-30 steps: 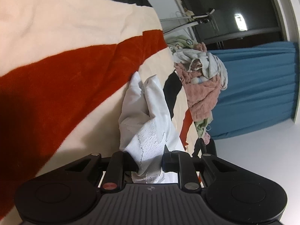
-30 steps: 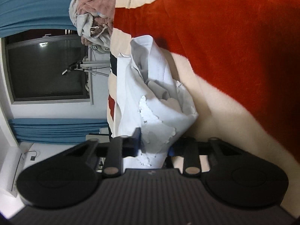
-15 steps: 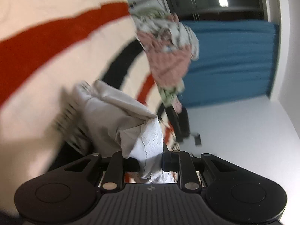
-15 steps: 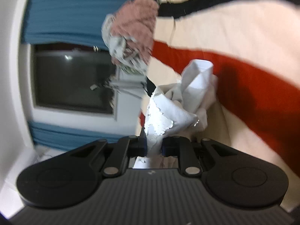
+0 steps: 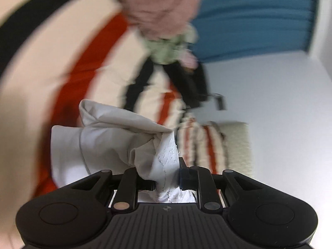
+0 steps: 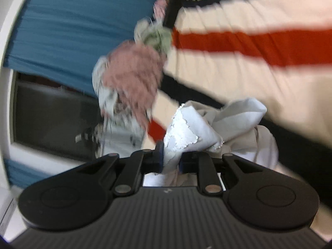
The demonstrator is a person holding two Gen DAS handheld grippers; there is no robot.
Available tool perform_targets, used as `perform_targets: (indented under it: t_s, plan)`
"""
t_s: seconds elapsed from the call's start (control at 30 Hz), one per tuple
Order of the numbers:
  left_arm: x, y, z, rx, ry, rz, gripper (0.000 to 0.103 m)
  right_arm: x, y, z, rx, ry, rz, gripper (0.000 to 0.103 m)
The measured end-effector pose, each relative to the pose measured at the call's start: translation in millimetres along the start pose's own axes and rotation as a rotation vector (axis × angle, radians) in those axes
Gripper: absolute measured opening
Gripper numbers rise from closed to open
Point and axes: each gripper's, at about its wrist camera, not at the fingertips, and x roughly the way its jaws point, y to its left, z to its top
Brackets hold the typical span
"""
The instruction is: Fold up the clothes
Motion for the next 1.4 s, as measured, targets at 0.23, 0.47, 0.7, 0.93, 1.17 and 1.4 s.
perform_targets:
  t_s: [0.23,0.47,0.7,0.93,1.17,1.4]
  plan:
    - [88,4,14,0.256,-0.016,0.049,0.020,65,35,64,-0.258,-0.181,0.120,0.017]
    - [175,8,27,0.512,-0.032,0.099,0.019,125,-88,41,-0.270,0.007,-0.174,0.018]
    - [157,16,-4,0.691,-0.025,0.179,0.022,96,-109,17,-0.291,0.049,-0.236,0.023]
    - [65,-36,-30,0.785,-0.090,0.204,0.022,17,-44,-2,-0.476,0.042,-0.268,0.023]
    - [-61,-113,-79,0.905,-0.218,0.178,0.044,-71,43,-42,-0.673,-0.020,-0.172,0.023]
    - [-176,-150,-140,0.979,-0.341,0.157,0.103,-154,93,-93,-0.832,-0.106,-0.142,0.091]
